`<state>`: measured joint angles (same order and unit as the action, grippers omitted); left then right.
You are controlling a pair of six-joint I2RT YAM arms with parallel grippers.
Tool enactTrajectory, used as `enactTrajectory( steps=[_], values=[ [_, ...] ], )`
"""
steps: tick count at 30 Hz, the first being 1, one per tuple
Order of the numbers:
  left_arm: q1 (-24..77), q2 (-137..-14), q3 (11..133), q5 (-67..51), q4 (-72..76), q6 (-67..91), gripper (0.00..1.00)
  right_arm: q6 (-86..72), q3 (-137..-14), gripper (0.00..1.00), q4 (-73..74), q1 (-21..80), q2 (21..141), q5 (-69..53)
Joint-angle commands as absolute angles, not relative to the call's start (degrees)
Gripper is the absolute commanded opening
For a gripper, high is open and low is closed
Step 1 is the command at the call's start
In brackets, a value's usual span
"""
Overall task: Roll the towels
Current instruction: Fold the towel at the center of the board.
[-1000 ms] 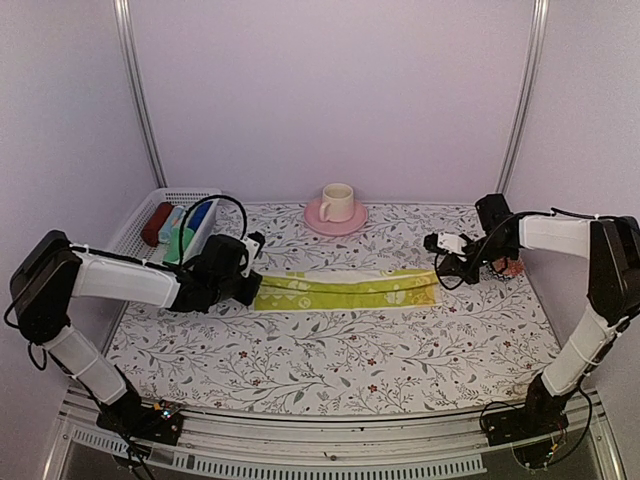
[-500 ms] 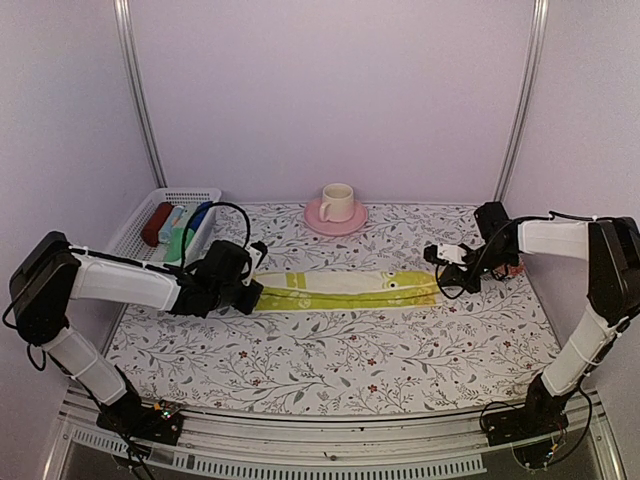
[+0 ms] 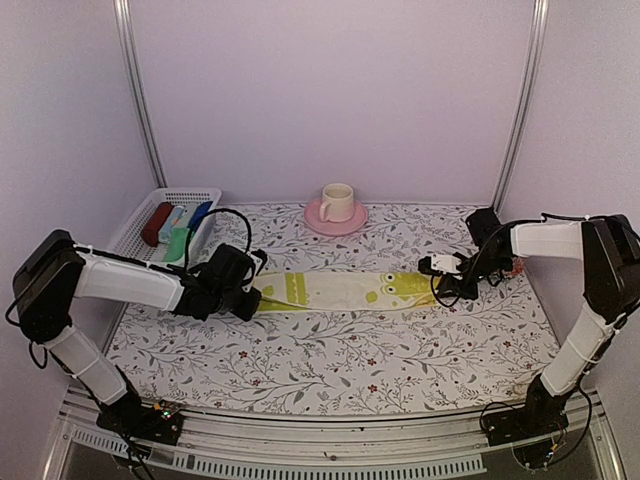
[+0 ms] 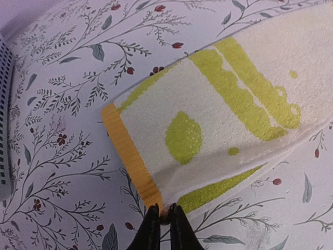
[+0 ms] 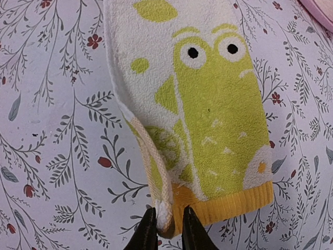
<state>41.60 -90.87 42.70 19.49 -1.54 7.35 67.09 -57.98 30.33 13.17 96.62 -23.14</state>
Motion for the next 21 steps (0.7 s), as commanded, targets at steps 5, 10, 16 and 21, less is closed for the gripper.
enactTrajectory(
  steps=[5,10,16,21],
  values=[
    [42.5,-92.3,45.0,17.9,-4.5,9.5,0.23,67.5,-57.8,0.26,34.1,13.4,96.5,-20.7],
    [42.5,-89.2,44.4,18.8,-4.9,10.2,0.28,67.9,-58.6,0.37,36.4,13.5,95.6,-19.9],
    [41.3,-87.1,46.1,21.7,-4.8,9.4,0.33,68.1,-62.0,0.56,41.3,13.1,94.0,-19.4],
    [39.9,-89.2,49.0,21.0,-3.6,8.5,0.34,63.1,-67.9,0.64,42.0,12.7,95.0,-19.9]
  ],
)
